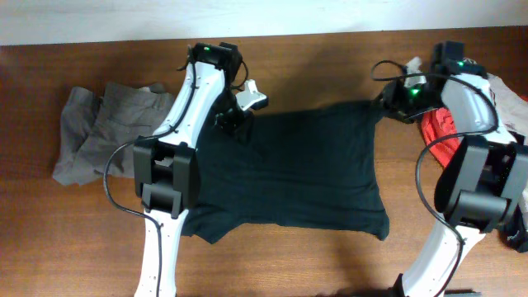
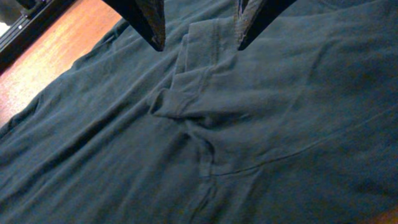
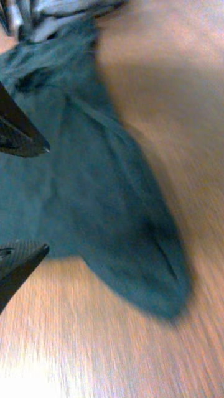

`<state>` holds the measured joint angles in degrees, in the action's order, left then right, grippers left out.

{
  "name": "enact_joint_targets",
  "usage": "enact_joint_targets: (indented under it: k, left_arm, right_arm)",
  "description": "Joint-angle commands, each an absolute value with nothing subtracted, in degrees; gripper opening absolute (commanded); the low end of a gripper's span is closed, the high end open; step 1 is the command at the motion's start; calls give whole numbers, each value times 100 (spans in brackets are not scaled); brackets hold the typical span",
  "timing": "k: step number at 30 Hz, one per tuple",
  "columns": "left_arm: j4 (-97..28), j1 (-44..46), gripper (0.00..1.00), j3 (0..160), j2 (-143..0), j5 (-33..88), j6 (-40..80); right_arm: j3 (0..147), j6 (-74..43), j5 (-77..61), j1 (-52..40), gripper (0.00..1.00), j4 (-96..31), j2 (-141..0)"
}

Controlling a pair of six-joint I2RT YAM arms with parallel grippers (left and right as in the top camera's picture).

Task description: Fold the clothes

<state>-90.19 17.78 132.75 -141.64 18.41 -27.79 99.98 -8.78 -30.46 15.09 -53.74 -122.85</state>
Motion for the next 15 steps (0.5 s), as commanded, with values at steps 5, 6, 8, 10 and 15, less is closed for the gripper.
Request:
enact_joint_targets:
  k: [5, 6, 8, 10, 15]
  left_arm:
    - [-8938, 1809, 37, 13353, -13961, 1822, -2700]
    - [-8936, 1809, 37, 13353, -13961, 1822, -2700]
    - [-8941, 1811, 37, 13353, -13961, 1822, -2700]
    - [-8943, 1809, 37, 13353, -13961, 1822, -2700]
    - [-8943, 1809, 37, 13353, -13961, 1822, -2700]
  right_arm:
    - [10138, -320, -2552, 1500, 55, -4506, -12304]
    - [10138, -316, -2357, 1498, 55, -4447, -12313]
    - [10138, -163, -2156, 1503, 55, -4327, -12355]
    - [10138, -49, -2156, 1535, 55, -4202, -12420]
    - [10138, 75, -2246, 1621, 55, -3953, -12739]
